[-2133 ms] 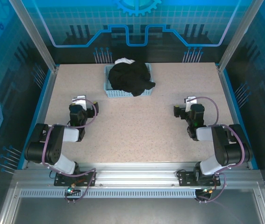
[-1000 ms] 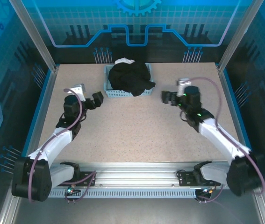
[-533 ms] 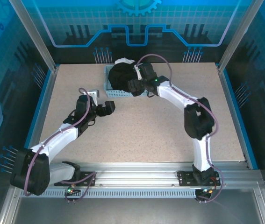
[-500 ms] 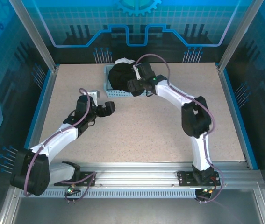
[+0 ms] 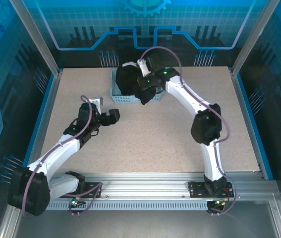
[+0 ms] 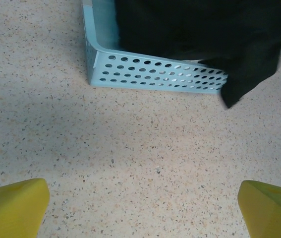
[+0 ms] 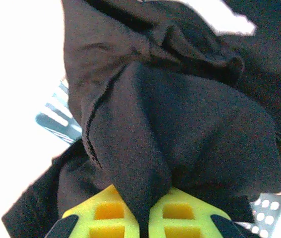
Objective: Fold the inside-out t-shirt
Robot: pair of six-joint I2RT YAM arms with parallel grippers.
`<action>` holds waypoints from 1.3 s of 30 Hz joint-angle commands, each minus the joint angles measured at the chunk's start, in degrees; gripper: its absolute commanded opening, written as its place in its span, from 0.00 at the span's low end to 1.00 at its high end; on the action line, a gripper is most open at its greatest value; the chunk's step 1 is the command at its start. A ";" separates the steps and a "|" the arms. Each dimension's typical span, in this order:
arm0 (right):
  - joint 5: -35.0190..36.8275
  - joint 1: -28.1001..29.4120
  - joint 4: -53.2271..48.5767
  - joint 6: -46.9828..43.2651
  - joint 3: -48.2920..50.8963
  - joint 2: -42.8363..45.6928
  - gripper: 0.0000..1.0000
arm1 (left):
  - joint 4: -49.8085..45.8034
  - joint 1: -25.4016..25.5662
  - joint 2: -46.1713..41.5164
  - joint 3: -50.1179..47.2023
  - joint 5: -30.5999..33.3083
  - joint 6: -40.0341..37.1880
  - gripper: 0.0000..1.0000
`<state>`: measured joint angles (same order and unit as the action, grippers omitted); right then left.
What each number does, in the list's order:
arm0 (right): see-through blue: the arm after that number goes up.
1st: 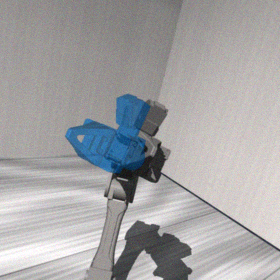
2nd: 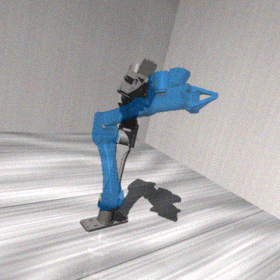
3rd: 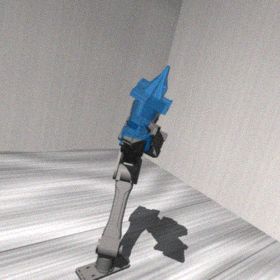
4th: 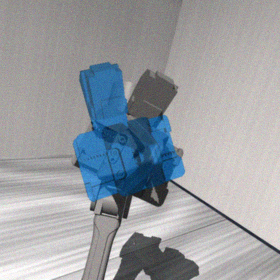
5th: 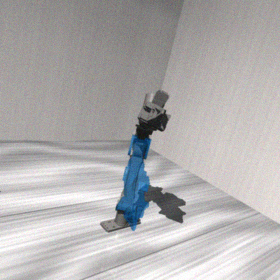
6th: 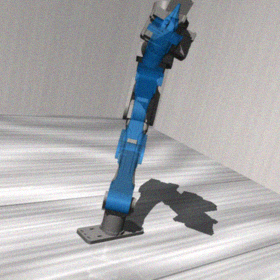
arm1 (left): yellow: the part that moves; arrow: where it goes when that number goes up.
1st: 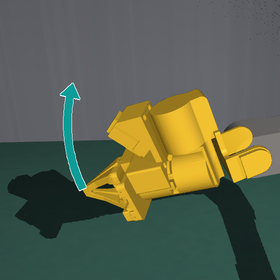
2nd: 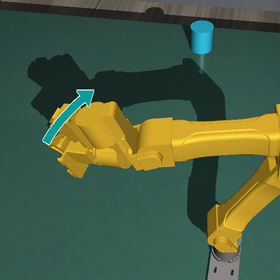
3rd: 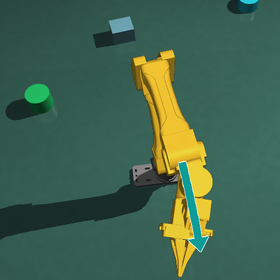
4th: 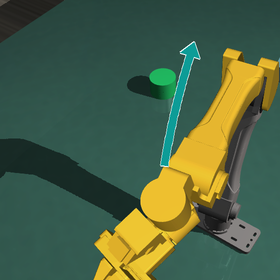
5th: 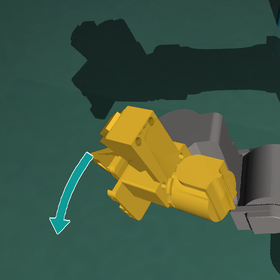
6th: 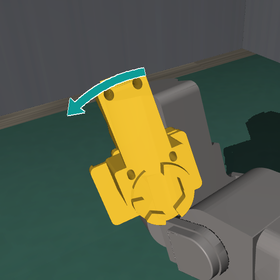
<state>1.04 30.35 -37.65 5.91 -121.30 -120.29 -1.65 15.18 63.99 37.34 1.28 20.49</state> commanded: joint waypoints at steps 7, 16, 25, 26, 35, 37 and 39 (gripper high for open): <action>-9.09 0.40 4.38 0.37 -3.53 22.51 0.08 | -0.99 0.38 -3.97 -1.35 2.39 -0.45 0.99; -11.67 0.33 6.95 1.65 5.36 34.78 0.09 | -0.47 0.35 -10.35 -3.82 6.63 1.20 0.99; -18.32 0.86 14.11 9.66 28.51 40.74 0.09 | 1.21 0.31 -14.92 -6.89 9.13 3.13 0.99; -19.14 1.61 16.19 11.50 32.46 40.30 0.09 | 1.29 0.29 -14.86 -7.01 9.09 3.40 0.99; -12.46 -0.39 16.75 9.56 39.42 26.80 0.81 | 1.13 0.33 -13.26 -7.20 7.22 4.87 0.99; -6.54 -3.99 18.09 8.84 38.98 24.63 0.86 | 0.79 0.38 -13.53 -7.37 7.21 5.04 0.99; -1.95 -6.52 16.29 8.59 35.17 19.92 0.86 | 0.77 0.38 -13.88 -7.76 7.44 5.17 0.99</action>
<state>-10.02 27.90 -23.57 15.44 -82.04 -97.27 -1.04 15.18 50.72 30.65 9.19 24.18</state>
